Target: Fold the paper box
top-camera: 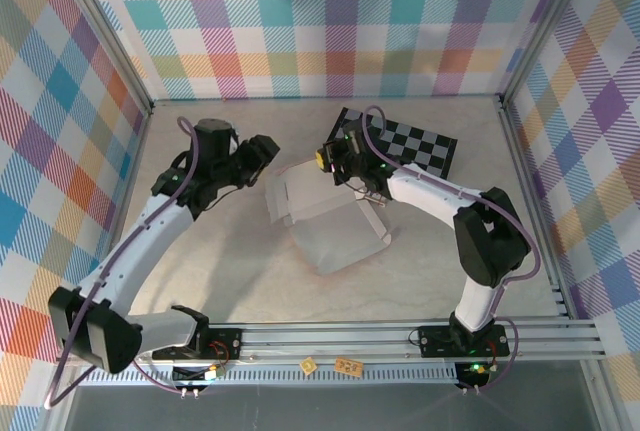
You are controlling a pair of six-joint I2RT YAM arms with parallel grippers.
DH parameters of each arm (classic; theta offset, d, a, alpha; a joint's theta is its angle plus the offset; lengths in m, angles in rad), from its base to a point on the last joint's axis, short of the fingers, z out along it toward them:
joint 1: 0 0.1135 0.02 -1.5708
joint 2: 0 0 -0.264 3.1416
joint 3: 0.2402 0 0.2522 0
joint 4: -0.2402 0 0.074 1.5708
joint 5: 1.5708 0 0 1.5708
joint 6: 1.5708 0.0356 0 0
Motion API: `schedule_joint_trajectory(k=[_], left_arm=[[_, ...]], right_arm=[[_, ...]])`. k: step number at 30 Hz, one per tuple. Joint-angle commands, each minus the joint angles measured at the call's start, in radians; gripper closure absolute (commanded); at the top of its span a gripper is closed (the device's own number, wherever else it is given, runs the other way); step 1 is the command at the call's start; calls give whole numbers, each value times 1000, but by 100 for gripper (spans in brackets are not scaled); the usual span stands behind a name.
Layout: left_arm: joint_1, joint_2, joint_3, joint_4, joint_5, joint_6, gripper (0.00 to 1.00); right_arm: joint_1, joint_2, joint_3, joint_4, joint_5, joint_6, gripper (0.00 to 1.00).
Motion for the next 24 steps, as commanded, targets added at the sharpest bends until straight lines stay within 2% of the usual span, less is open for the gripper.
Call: schedule_joint_trajectory(k=[1, 7, 12, 24], left_arm=[[-23, 44, 67, -160, -34, -194, 46], [-50, 105, 101, -196, -78, -205, 45], [-57, 136, 78, -119, -69, -217, 44], [-61, 227, 87, -52, -66, -178, 44]], right_arm=[[9, 16, 16, 46, 11, -3, 100], [9, 12, 7, 51, 16, 2, 100], [11, 9, 2, 54, 12, 6, 100], [11, 4, -2, 59, 5, 17, 100]])
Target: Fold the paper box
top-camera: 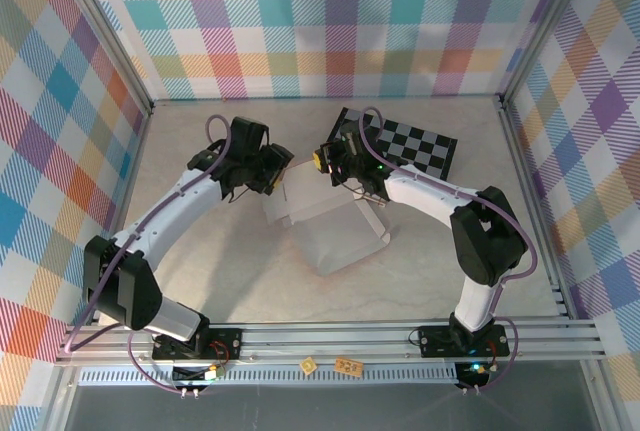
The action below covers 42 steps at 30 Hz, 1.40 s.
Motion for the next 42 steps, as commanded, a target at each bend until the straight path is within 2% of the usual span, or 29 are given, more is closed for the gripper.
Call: schedule_joint_trajectory(k=[1, 3, 10, 12, 14, 18, 20, 23, 26, 30, 34, 37, 42], left_arm=[[-7, 6, 19, 46, 9, 9, 44], [-9, 17, 22, 59, 14, 11, 47], [-10, 42, 31, 131, 18, 26, 70], [-10, 43, 36, 143, 21, 43, 72], [-10, 32, 38, 147, 15, 68, 69], [4, -49, 35, 109, -19, 159, 43], [17, -116, 26, 77, -28, 225, 40], [28, -223, 13, -47, -45, 322, 41], [37, -327, -83, -125, -17, 333, 46], [35, -443, -291, -77, 58, 292, 55], [47, -529, -424, -3, 17, 290, 54], [93, -539, -444, 42, 1, 322, 58], [224, -448, -438, 82, 83, 391, 64]], right_arm=[[5, -7, -3, 35, -3, 13, 100], [5, -7, -4, 35, -6, 15, 100], [9, -13, -5, 32, -8, 22, 100], [11, -15, -5, 32, -8, 23, 100], [11, -18, -5, 30, -4, 23, 100], [11, -29, -13, 31, 7, 21, 100], [11, -32, -25, 43, 14, 29, 100], [10, -30, -28, 53, 24, 40, 100], [9, -24, -10, 44, 30, 37, 100], [6, -8, 15, 36, 35, 48, 100], [6, 0, 27, 35, 37, 39, 100], [8, 7, 3, 100, 23, 14, 100], [44, 14, -66, 259, 3, -35, 100]])
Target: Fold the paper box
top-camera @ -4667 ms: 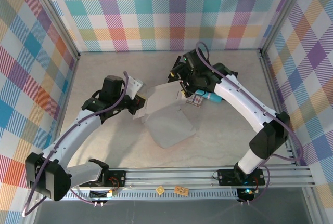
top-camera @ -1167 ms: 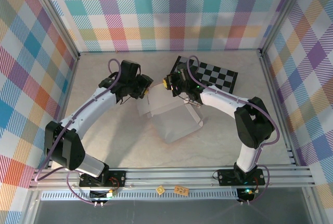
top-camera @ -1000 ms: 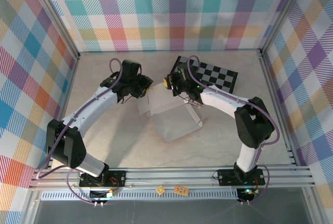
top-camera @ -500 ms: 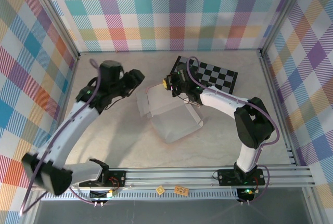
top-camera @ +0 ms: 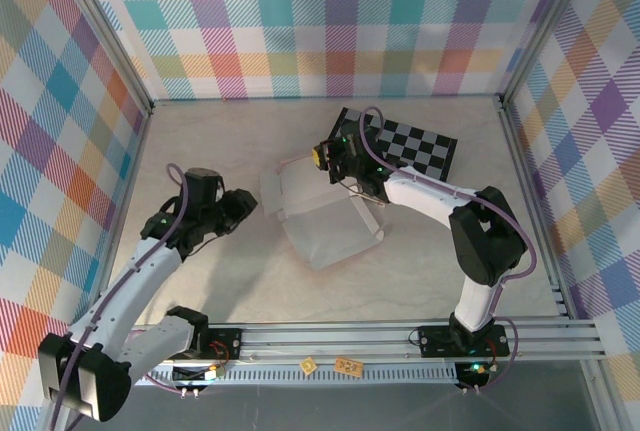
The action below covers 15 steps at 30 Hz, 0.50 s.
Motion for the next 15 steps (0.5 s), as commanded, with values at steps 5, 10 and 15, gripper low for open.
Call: schedule_joint_trajectory(k=[5, 10, 15], left_arm=[[171, 70, 77, 54, 11, 107, 64], [216, 105, 131, 47, -4, 159, 64], [216, 128, 87, 96, -2, 166, 66]], right_arm=[[78, 64, -17, 229, -39, -75, 100], [72, 159, -3, 426, -139, -178, 100], [63, 222, -91, 666, -271, -225, 100]])
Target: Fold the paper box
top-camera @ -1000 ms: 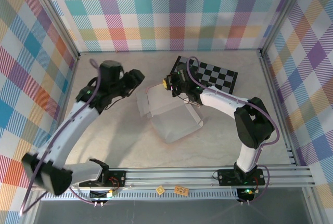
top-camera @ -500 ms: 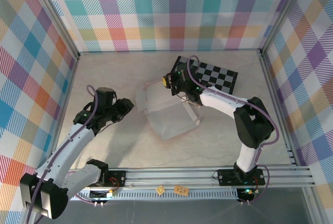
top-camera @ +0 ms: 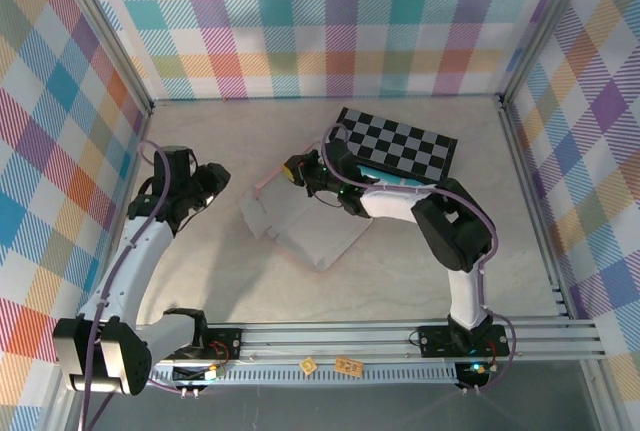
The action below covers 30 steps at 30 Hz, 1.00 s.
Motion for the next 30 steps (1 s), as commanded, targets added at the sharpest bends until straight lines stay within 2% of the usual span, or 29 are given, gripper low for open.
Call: schedule_joint_trajectory(k=[1, 5, 13, 19, 30], left_arm=[[7, 13, -36, 40, 2, 35, 66], [7, 21, -71, 60, 21, 73, 70], [-28, 8, -151, 92, 83, 195, 81], [-42, -36, -192, 73, 35, 206, 82], [-62, -41, -196, 20, 80, 233, 82]], right_arm=[[-9, 31, -51, 234, -127, -82, 100], [-19, 43, -69, 291, -210, -141, 100], [-35, 65, -119, 432, -317, -125, 100], [-38, 98, -139, 474, -362, -139, 100], [-75, 131, -251, 519, -424, -171, 100]])
